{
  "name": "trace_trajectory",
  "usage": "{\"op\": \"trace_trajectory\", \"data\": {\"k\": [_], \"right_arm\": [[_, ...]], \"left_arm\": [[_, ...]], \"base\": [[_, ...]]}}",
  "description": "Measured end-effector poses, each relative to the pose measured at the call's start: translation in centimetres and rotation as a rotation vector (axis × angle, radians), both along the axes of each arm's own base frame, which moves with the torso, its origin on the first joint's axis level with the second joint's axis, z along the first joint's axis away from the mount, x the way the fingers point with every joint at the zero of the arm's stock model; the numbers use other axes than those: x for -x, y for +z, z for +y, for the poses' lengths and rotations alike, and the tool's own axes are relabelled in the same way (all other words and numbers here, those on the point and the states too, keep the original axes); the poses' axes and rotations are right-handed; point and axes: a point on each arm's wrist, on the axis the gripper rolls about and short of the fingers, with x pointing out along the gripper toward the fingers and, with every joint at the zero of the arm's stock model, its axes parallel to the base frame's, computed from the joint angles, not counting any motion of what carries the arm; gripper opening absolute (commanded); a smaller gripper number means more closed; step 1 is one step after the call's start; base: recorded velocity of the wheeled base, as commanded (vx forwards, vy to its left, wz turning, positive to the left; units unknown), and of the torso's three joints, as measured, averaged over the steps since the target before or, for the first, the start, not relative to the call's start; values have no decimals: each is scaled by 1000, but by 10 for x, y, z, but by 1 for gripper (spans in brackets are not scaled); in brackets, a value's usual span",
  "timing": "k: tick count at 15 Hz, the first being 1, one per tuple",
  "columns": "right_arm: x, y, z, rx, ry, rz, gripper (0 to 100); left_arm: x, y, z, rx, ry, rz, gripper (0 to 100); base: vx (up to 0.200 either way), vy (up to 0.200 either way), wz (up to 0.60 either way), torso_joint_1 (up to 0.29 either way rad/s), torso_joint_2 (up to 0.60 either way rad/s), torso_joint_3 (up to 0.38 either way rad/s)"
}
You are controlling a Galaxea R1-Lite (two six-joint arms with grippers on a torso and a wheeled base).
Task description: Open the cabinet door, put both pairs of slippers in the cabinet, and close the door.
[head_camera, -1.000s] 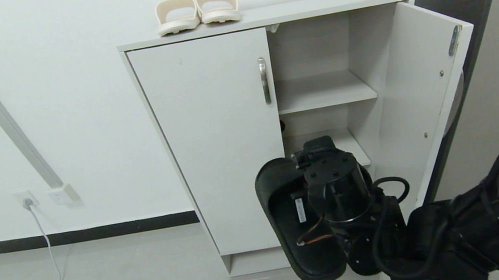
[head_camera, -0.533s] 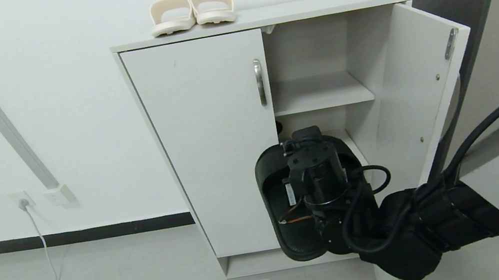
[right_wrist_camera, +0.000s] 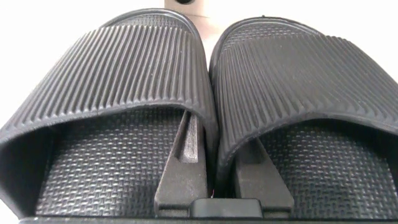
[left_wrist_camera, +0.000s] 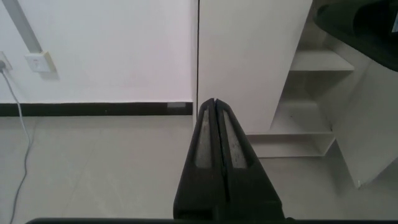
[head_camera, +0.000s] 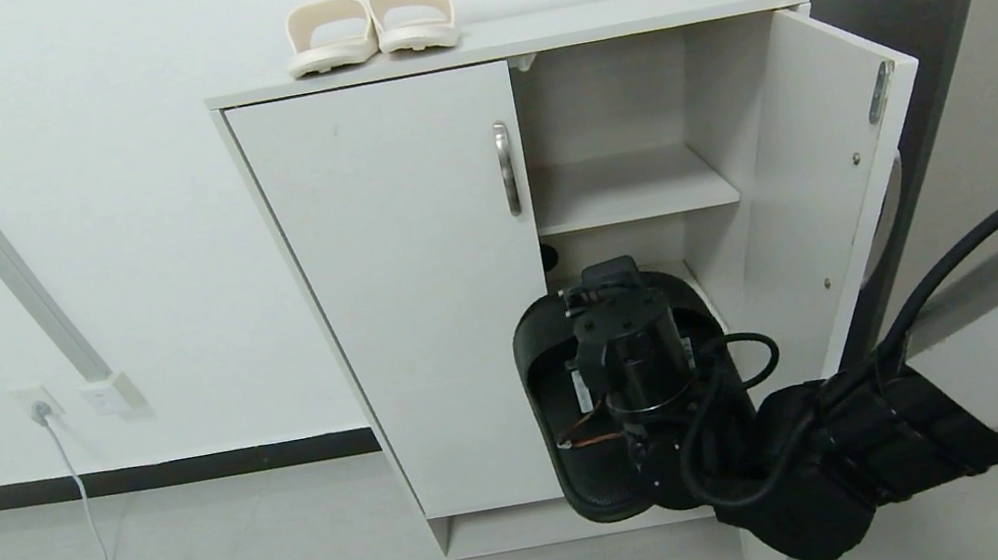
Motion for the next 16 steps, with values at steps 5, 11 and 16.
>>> {"op": "trace_trajectory", "data": {"k": [5, 11, 16], "right_arm": [[-5, -9, -7, 38, -20, 21, 0], [-4, -23, -18, 88, -35, 57, 0], [2, -25, -26, 106, -39, 73, 0]], "left_arm": [[0, 0, 0, 0, -1, 0, 0], [0, 0, 0, 3, 1, 0, 0], [0, 0, 0, 3, 1, 1, 0]], "base": [[0, 0, 0, 0, 0, 0], [0, 0, 0, 0, 0, 0], [0, 0, 0, 0, 0, 0]]}}
